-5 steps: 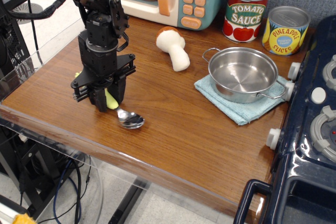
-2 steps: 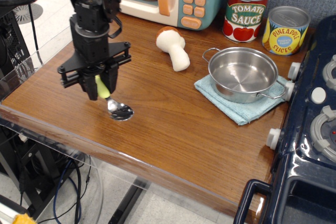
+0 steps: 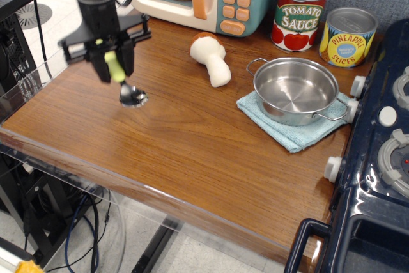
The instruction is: Move the spoon from the bottom left of the table towards the top left of the table.
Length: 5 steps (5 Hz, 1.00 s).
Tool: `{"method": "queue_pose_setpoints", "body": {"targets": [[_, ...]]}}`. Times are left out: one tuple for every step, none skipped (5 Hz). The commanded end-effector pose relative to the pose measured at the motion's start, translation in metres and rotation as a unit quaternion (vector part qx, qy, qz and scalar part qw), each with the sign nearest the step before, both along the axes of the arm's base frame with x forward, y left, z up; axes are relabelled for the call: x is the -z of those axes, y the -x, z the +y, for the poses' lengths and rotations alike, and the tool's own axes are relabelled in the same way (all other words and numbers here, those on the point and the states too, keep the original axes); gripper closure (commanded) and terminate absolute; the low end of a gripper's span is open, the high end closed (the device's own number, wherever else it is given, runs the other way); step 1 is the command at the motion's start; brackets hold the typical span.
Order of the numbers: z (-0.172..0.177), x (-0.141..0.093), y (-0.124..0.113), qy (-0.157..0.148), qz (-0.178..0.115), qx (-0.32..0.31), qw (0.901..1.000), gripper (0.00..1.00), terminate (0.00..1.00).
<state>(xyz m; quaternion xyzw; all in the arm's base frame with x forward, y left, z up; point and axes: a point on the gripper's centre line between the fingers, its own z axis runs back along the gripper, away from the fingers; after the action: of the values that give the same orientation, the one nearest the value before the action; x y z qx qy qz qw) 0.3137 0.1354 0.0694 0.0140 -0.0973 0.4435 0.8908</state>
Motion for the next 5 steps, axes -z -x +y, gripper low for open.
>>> {"method": "queue_pose_setpoints", "body": {"targets": [[0.011,-0.03,-0.027,-0.048,-0.055,0.154,0.9853,1.0,0.0],[0.024,-0.032,-0.042,-0.057,-0.048,0.176,0.9815,1.0,0.0],[0.042,-0.021,-0.057,-0.045,-0.04,0.192,0.9795,1.0,0.0],[0.052,-0.002,-0.068,-0.035,-0.033,0.21,0.9765,1.0,0.0],[0.05,0.018,-0.077,-0.025,-0.01,0.233,0.9721,1.0,0.0]]}}
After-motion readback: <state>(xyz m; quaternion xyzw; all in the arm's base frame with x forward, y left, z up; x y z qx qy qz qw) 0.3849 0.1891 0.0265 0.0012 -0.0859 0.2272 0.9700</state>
